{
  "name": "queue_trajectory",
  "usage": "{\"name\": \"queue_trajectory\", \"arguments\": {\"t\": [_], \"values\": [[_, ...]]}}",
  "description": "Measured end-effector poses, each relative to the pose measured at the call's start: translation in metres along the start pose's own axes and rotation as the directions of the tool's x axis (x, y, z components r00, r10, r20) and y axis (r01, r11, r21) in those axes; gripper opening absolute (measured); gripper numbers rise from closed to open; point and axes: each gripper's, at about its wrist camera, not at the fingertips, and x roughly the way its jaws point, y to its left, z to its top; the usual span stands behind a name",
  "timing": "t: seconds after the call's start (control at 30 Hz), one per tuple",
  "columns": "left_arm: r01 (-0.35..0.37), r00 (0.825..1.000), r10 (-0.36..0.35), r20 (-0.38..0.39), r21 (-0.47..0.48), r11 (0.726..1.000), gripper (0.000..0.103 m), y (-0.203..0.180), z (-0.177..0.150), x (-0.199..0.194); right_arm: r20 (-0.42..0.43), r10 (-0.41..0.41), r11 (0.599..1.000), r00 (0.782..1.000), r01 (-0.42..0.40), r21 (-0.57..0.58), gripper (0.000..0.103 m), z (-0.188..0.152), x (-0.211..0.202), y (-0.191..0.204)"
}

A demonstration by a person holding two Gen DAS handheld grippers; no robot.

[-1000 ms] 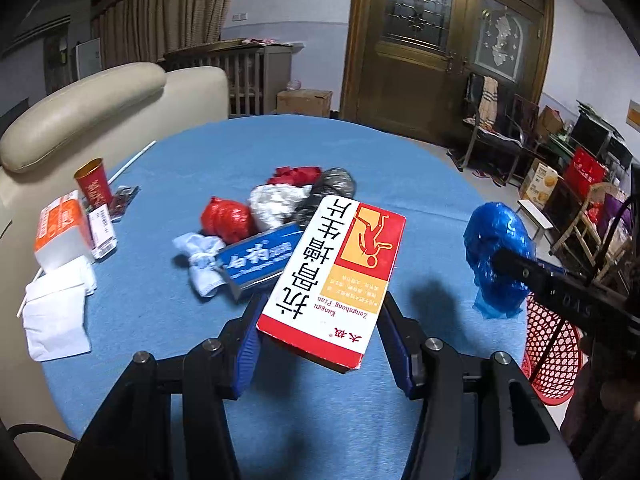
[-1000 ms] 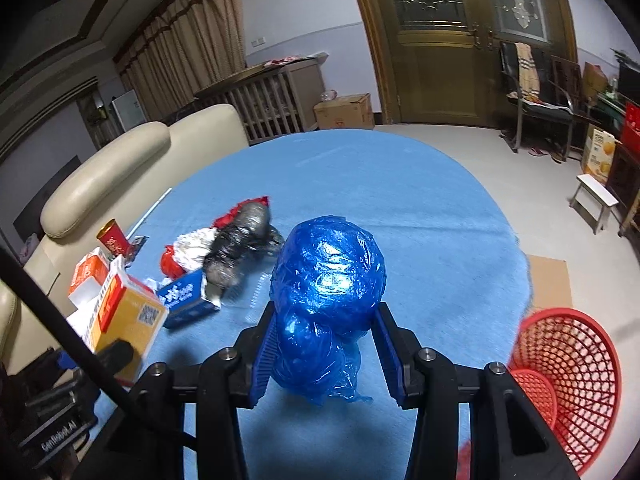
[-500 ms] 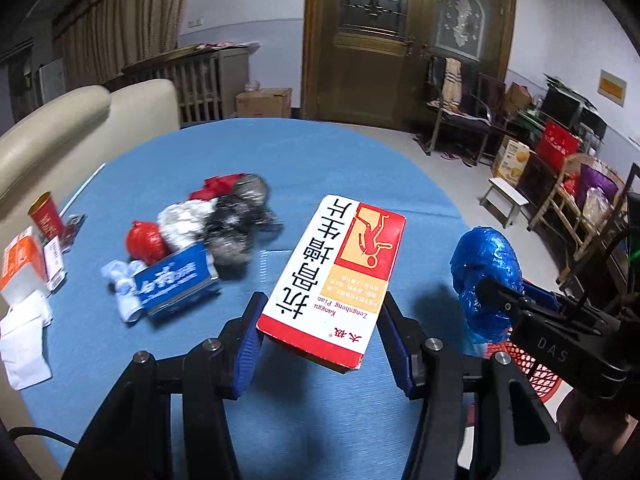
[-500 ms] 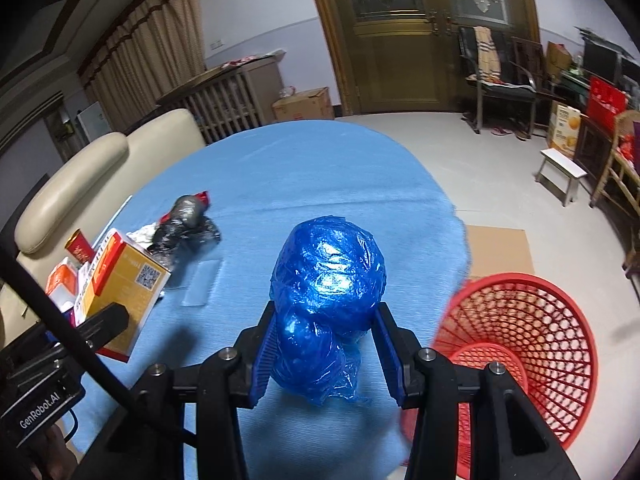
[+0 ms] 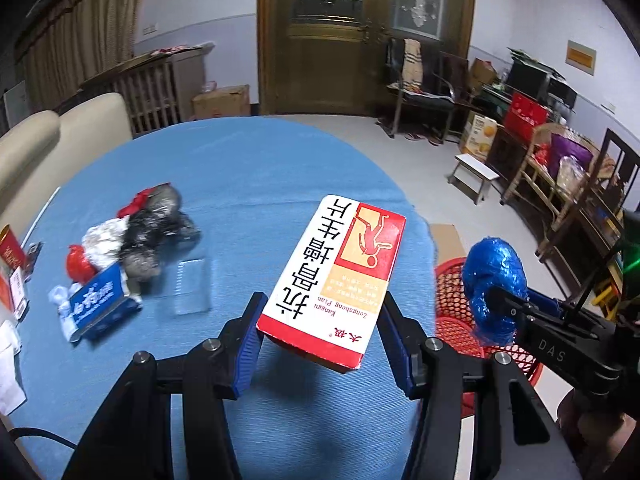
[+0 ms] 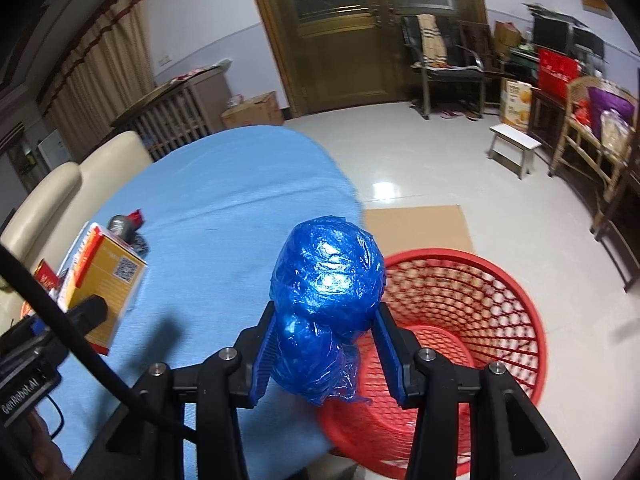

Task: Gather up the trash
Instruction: 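Carry the blue bag and medicine box over the red wastebasket with both tools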

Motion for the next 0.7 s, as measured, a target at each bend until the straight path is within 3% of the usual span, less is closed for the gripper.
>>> {"name": "queue_trajectory", "arguments": {"t": [0.4,0.7], "values": [[0.067,0.997,-0.063,-0.039,0.103,0.992,0.057,-0.063,0.004,0.024,-0.066,-0.103,0.991,0.993,0.108,0.084,0.049,-0.026,0.007,-0.075],[0.084,0.994,-0.072,-0.082,0.156,0.984,0.057,-0.093,0.000,0.043,-0.127,-0.099,0.989,0.987,0.112,0.097,0.051,-0.037,0.018,-0.097]]}}
